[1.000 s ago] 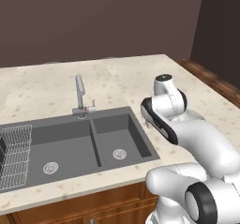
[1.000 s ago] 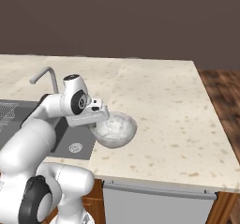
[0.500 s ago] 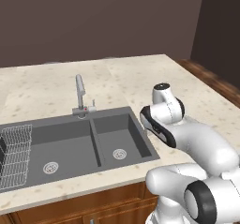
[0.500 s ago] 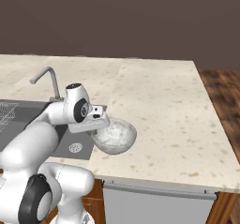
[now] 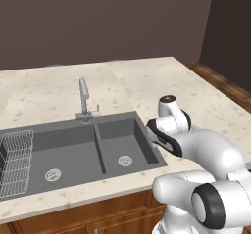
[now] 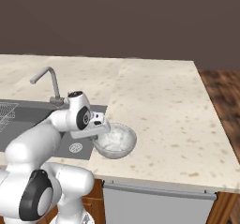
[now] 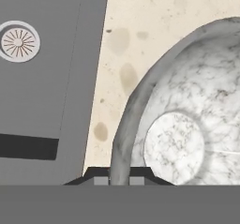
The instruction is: Pick the cup and bowl from the counter and place them on the counter next to the sink.
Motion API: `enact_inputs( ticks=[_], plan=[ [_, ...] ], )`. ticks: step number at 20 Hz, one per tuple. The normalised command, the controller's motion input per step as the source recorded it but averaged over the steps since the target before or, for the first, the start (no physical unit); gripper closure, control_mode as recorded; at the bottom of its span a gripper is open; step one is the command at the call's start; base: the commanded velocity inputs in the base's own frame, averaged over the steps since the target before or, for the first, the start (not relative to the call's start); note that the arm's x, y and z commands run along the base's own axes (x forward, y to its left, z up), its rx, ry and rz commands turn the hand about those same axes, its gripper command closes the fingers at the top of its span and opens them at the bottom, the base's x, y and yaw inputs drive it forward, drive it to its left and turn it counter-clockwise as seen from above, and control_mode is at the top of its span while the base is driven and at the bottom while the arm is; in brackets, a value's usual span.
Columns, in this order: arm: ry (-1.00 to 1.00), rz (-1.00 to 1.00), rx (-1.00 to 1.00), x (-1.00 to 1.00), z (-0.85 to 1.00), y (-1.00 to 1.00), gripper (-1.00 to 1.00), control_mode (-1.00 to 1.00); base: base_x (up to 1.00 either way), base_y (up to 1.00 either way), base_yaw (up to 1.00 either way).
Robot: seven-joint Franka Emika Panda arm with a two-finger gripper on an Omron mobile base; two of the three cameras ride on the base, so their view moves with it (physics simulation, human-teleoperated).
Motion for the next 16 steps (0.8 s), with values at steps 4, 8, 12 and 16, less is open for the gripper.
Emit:
enact_inputs(
  ticks=[4,8,12,16],
  plan=[
    [0.00,0.00,0.00,0.25,-0.21,0.00,1.00,-1.00,0.00,0.00,0.00],
    [0.00,0.00,0.00,0.31,-0.24,0.00,1.00,-1.00,0.00,0.00,0.00],
    [0.05,0.00,0.00,0.06,-0.20,0.00,1.00,-1.00,0.00,0.00,0.00],
    [0.00,0.00,0.00,0.00,0.00,0.00,1.00,-1.00,0.00,0.00,0.00]
  ],
)
